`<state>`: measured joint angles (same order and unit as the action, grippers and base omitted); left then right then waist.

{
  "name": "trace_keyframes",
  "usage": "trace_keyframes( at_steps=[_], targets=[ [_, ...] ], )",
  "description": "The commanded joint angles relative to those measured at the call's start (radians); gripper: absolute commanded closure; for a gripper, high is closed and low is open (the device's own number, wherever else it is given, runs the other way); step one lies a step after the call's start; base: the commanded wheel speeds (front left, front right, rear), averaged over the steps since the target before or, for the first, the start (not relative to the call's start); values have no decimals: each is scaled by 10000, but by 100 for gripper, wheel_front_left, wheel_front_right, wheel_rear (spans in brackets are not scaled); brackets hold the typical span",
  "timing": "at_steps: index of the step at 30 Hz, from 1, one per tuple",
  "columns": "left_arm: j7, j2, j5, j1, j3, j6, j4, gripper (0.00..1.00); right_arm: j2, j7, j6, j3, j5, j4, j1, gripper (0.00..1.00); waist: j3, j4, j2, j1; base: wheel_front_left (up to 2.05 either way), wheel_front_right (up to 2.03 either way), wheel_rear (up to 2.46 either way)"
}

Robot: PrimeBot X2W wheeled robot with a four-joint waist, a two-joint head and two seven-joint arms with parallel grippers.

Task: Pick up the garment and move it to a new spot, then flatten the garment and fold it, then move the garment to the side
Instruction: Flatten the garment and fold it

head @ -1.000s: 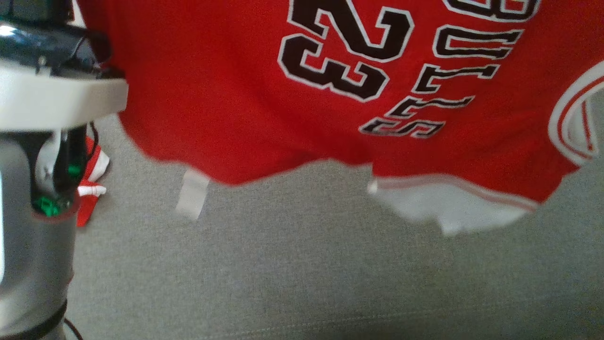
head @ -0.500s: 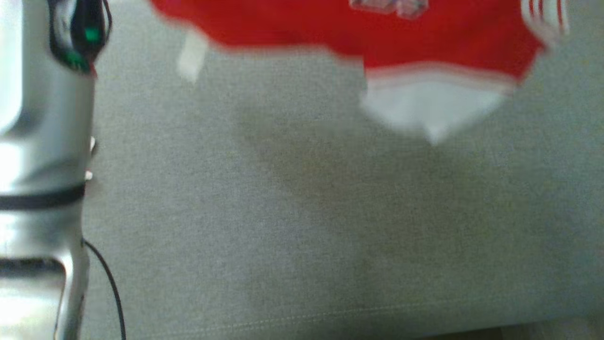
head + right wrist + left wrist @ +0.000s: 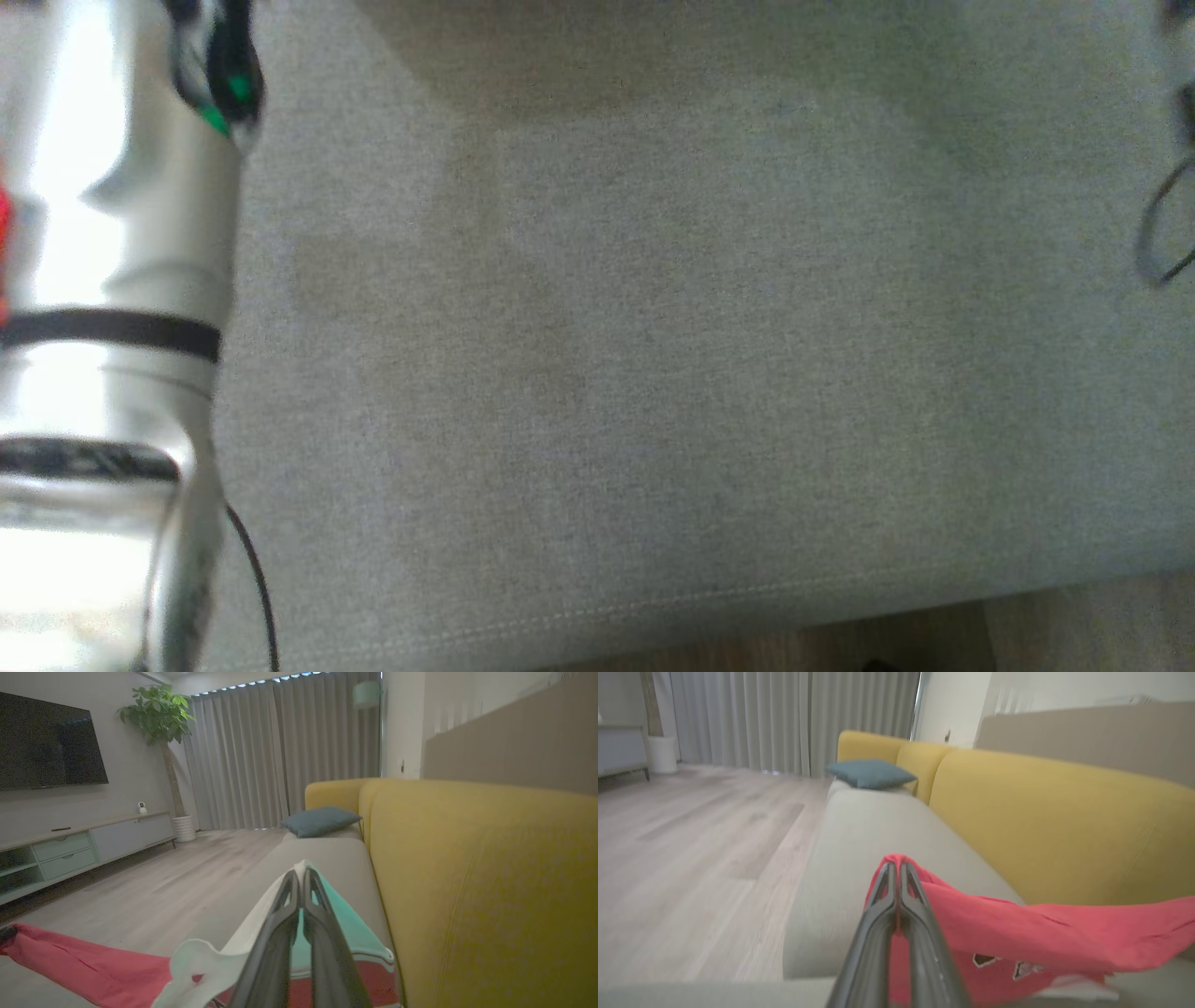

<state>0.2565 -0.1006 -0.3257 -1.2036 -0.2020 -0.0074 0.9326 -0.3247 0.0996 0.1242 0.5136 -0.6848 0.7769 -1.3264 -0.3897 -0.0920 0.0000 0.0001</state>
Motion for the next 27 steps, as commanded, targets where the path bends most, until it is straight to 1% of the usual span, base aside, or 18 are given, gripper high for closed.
trace_keyframes(
  at_steps=[1,4,8,11,14,19,20,27],
  targets=[
    [47,-254,-29,33,256,21,-174,100,250,159,65,164,-248,2,317,100,-270,-41,0,-1,0,0,0],
    [49,-72,-95,637,502,-12,135,100,579,542,65,658,-825,641,1064,100,-465,-14,0,-1,0,0,0],
    [51,108,-77,1392,759,-107,350,100,708,970,65,1071,-1687,1136,1992,100,-607,74,0,-1,0,0,0],
    [51,167,54,1919,923,-160,268,100,641,1234,65,1304,-2173,1217,2538,100,-605,108,0,-1,0,0,0],
    [52,220,197,2650,1137,-211,-75,100,450,1446,65,1456,-2536,1097,3203,100,-361,144,0,-1,0,0,0],
    [52,219,595,4428,1382,-391,-1000,100,-113,1586,65,1546,-3058,352,4873,100,328,124,0,-1,0,0,0],
    [52,188,817,5240,1383,-509,-1512,100,-428,1602,65,1563,-3153,-107,5688,100,605,138,0,-1,0,0,0],
    [52,94,1169,8172,1588,-722,-3706,100,-1479,1526,65,1028,-3253,-1967,8804,100,1516,143,0,-1,0,0,0]
  ],
)
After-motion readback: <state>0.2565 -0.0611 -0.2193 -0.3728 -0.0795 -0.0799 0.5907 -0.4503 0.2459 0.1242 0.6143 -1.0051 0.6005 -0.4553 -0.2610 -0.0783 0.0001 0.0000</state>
